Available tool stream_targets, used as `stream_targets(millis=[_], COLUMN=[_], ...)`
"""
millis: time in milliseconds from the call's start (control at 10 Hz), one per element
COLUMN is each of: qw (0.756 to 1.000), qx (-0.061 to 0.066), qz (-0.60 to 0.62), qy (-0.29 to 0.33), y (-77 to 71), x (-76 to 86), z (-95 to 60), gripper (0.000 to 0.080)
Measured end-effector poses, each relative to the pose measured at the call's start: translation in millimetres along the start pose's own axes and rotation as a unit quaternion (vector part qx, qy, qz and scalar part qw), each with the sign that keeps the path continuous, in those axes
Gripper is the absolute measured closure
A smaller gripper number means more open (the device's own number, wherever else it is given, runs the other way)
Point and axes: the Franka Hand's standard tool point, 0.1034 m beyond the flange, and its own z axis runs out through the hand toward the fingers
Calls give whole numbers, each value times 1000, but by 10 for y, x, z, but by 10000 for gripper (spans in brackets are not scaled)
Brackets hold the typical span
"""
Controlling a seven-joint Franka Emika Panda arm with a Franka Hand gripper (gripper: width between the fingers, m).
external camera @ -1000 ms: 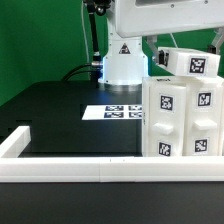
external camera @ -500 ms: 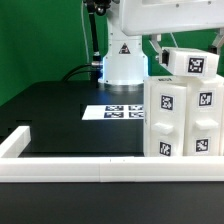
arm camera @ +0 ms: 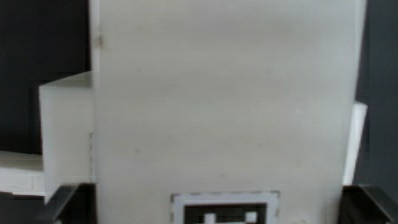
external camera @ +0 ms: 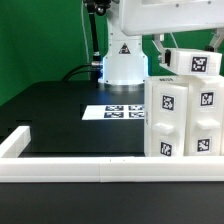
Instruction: Assemble cabinet
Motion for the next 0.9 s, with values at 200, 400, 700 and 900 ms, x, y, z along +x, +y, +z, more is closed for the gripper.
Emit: stream_targets(millis=[200, 400, 700, 900], qw=[1000, 999, 978, 966], qx=[0, 4, 49, 50], qz=[0, 33, 205, 254], qy=[0, 2, 13, 12], y=[0, 0, -22, -46], x=[0, 4, 53, 62], z=[0, 1, 2, 2], gripper=[243, 243, 243, 243])
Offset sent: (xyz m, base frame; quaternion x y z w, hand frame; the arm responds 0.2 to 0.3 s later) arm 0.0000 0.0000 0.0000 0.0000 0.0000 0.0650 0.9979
